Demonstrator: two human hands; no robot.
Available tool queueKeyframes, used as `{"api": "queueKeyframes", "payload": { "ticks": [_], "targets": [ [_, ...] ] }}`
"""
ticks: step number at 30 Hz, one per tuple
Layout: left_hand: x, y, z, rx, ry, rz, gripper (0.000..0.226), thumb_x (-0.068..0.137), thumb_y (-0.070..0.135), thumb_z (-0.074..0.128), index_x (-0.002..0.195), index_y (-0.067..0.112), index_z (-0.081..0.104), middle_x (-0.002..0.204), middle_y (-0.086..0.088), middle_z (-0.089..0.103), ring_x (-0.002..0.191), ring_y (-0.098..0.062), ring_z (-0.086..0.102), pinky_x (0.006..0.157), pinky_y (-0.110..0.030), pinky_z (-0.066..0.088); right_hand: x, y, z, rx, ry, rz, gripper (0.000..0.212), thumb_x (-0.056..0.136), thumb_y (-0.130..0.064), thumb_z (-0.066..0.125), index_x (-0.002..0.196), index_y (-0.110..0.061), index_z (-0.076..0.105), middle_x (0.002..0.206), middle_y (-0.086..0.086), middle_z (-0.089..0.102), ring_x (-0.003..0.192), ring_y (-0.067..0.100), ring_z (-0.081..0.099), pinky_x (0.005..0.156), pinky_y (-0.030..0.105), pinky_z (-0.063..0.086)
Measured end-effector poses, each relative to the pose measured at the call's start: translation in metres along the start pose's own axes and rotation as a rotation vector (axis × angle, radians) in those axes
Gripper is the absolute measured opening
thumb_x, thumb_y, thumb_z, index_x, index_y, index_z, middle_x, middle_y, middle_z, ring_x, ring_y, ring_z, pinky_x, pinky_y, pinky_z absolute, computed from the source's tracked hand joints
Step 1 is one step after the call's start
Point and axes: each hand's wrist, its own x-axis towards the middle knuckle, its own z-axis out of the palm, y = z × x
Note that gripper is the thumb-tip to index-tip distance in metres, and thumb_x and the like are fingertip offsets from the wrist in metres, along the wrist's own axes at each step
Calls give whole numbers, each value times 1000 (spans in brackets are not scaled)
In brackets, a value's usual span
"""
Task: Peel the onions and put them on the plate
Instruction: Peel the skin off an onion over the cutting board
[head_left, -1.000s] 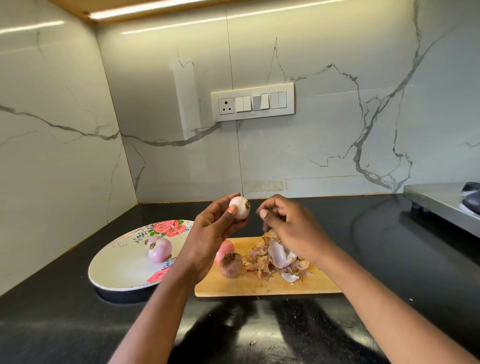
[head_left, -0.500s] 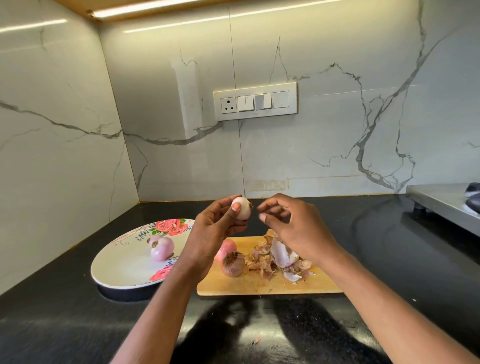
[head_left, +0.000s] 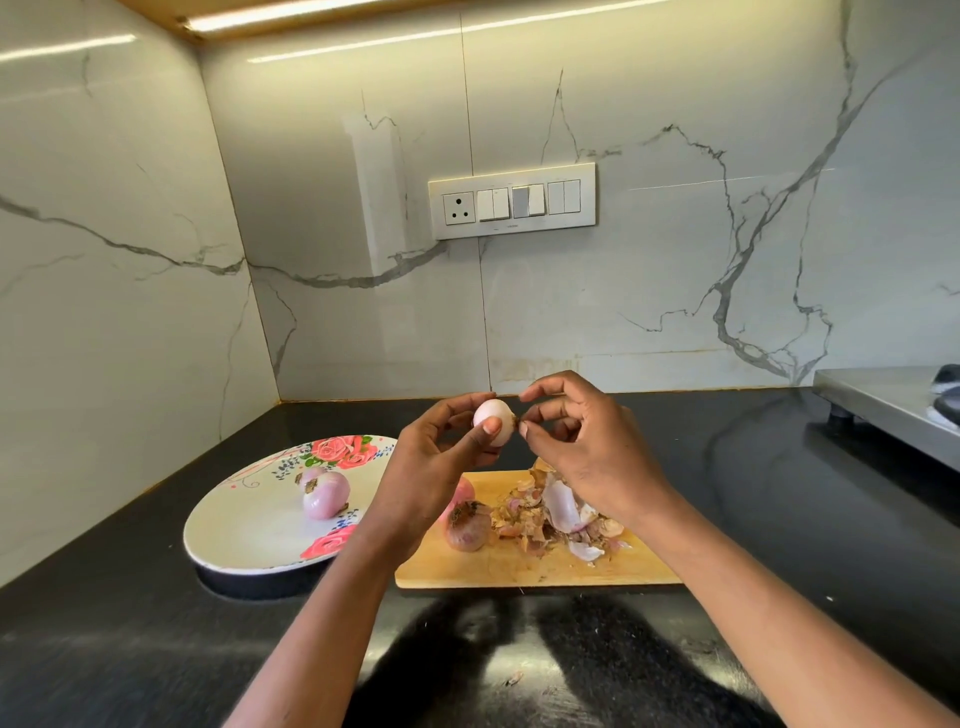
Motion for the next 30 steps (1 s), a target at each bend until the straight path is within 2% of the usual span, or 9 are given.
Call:
{"api": "queueKeyframes", "payload": {
  "ticks": [4, 6, 9, 13, 17, 20, 21, 25, 30],
  "targets": [
    [-1, 1, 0, 0, -37, 15, 41, 86, 34, 69, 126, 24, 67, 118, 4, 72, 109, -17, 70, 90, -31, 59, 1, 2, 0, -19, -10, 6, 20, 89, -20, 75, 105, -31, 72, 91, -14, 73, 61, 1, 49, 56, 17, 45],
    [-1, 1, 1, -9, -47, 18, 41, 87, 32, 68, 127, 24, 66, 121, 3, 71, 111, -17, 69, 91, -31, 58, 3, 2, 1, 34, -6, 25, 19, 88, -18, 75, 102, -32, 74, 92, -13, 74, 66, 1, 54, 62, 21, 48],
    [-2, 3, 1, -33, -36, 27, 41, 88, 32, 67, 128, 24, 65, 121, 4, 71, 111, -17, 69, 92, -31, 58, 5, 3, -1, 121, 21, 47, 21, 89, -13, 72, 96, -32, 77, 95, -14, 76, 89, 1, 67, 80, 26, 56],
    [-2, 4, -1, -66, -1, 14, 42, 87, 35, 65, 128, 24, 65, 120, 1, 71, 107, -18, 71, 92, -30, 58, 6, 8, -5, 71, -39, 60, 20, 96, -17, 68, 104, -33, 76, 100, -14, 75, 96, -1, 67, 89, 25, 55],
    [-2, 4, -1, -29, 29, 18, 48, 82, 40, 68, 127, 25, 66, 120, 0, 70, 108, -19, 70, 95, -34, 58, 4, 9, -3, -97, -106, 24, 18, 101, -19, 60, 110, -28, 73, 89, -11, 75, 86, -2, 67, 79, 19, 52],
    [-1, 3, -1, -2, 46, 28, 50, 76, 42, 72, 124, 28, 68, 119, 4, 71, 109, -16, 69, 96, -34, 58, 3, 10, -3, -197, -120, -15, 25, 97, -9, 63, 112, -27, 71, 105, -16, 68, 92, -1, 63, 74, 6, 44],
    [-1, 3, -1, 4, 57, 30, 50, 74, 42, 73, 122, 29, 68, 118, 6, 71, 109, -15, 69, 95, -33, 58, 2, 9, -4, -211, -119, -12, 25, 95, -10, 66, 112, -28, 71, 107, -17, 65, 93, -2, 61, 73, 5, 42],
    [0, 2, -2, 4, 98, 31, 51, 73, 39, 75, 122, 27, 68, 116, 7, 71, 107, -11, 70, 93, -31, 59, 4, 8, -9, -144, -62, -16, 13, 90, -21, 76, 101, -27, 73, 90, -12, 70, 78, -4, 62, 67, 9, 44],
    [2, 1, -4, 48, 127, 24, 56, 71, 40, 80, 123, 27, 64, 111, 14, 70, 99, 0, 69, 87, -24, 57, 5, 10, -9, -163, -124, -30, 45, 83, -23, 83, 120, -39, 65, 119, -21, 59, 97, -5, 60, 74, 9, 44]
  ]
}}
